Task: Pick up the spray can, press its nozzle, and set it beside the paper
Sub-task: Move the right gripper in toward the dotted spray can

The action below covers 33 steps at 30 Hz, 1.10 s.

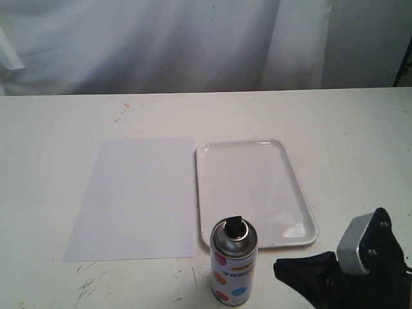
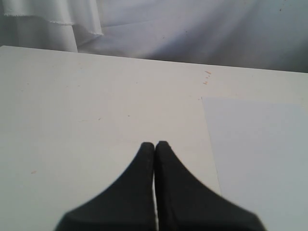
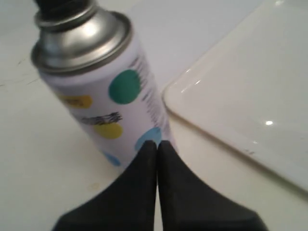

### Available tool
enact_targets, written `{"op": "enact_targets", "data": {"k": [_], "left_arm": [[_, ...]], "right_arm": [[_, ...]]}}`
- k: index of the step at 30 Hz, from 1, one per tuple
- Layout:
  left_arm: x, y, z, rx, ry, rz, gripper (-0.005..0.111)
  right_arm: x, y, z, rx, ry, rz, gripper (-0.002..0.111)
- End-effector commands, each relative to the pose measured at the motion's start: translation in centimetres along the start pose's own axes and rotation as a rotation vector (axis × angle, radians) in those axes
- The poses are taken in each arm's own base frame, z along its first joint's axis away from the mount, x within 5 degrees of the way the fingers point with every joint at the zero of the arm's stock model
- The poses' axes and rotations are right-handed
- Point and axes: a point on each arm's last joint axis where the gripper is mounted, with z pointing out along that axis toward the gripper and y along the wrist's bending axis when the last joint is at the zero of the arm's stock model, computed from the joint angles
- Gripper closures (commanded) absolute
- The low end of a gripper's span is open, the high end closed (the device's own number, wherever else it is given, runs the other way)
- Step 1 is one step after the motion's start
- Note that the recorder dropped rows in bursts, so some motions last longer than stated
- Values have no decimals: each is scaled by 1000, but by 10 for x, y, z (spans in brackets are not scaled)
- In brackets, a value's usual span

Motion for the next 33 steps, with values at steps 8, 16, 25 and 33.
{"op": "enact_targets", "data": {"k": [8,16,25,33], "left_arm": [[1,0,0,-1,-4,-2,107],[1,0,0,-1,-4,-2,107],[1,0,0,-1,-4,-2,107],[1,0,0,-1,-4,-2,107]], "right_arm": [[2,14,-1,-154,9,-44,60],[-3,10,-1,-106,-34,20,13],[-11,1,7,-84,-32,-14,13],[-9,-4,15,-93,-11,-2,13]]}}
